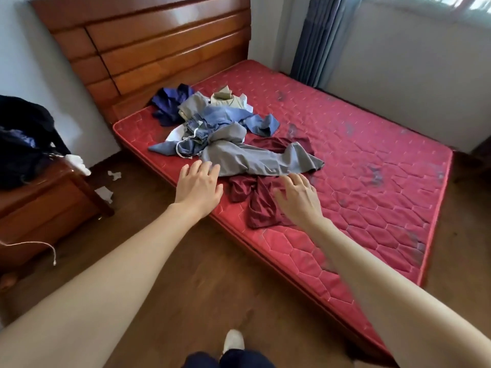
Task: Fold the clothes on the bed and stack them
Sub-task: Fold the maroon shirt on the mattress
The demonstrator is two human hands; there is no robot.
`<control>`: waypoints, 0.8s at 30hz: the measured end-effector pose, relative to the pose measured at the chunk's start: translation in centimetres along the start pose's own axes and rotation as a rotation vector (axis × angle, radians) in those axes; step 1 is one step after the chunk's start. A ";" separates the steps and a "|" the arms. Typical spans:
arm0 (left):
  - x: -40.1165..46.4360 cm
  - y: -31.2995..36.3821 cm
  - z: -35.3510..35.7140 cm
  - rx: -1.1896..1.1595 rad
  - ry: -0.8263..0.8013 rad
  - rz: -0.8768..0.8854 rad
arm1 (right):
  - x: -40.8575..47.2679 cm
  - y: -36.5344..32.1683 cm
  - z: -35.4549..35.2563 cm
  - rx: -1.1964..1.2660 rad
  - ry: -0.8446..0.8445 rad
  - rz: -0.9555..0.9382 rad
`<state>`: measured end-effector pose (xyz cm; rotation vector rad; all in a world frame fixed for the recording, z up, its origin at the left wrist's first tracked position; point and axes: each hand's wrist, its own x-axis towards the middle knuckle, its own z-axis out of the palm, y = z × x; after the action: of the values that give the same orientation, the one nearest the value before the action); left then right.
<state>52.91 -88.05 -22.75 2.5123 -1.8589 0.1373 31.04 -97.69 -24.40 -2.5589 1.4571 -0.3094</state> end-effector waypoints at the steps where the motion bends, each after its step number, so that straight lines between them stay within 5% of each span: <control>1: 1.4 0.2 0.5 0.000 -0.011 0.019 | 0.9 0.6 0.3 0.004 0.001 0.018; 16: 23.2 5.4 14.4 -0.020 -0.188 0.342 | 13.0 12.6 10.4 -0.008 -0.115 0.394; 24: 28.0 10.2 25.6 -0.041 -0.323 0.464 | 15.6 19.9 18.4 -0.011 -0.217 0.494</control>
<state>52.89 -119.40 -46.46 2.1294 -2.5089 -0.3195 27.36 -120.16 -45.80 -2.0612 1.9228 0.0478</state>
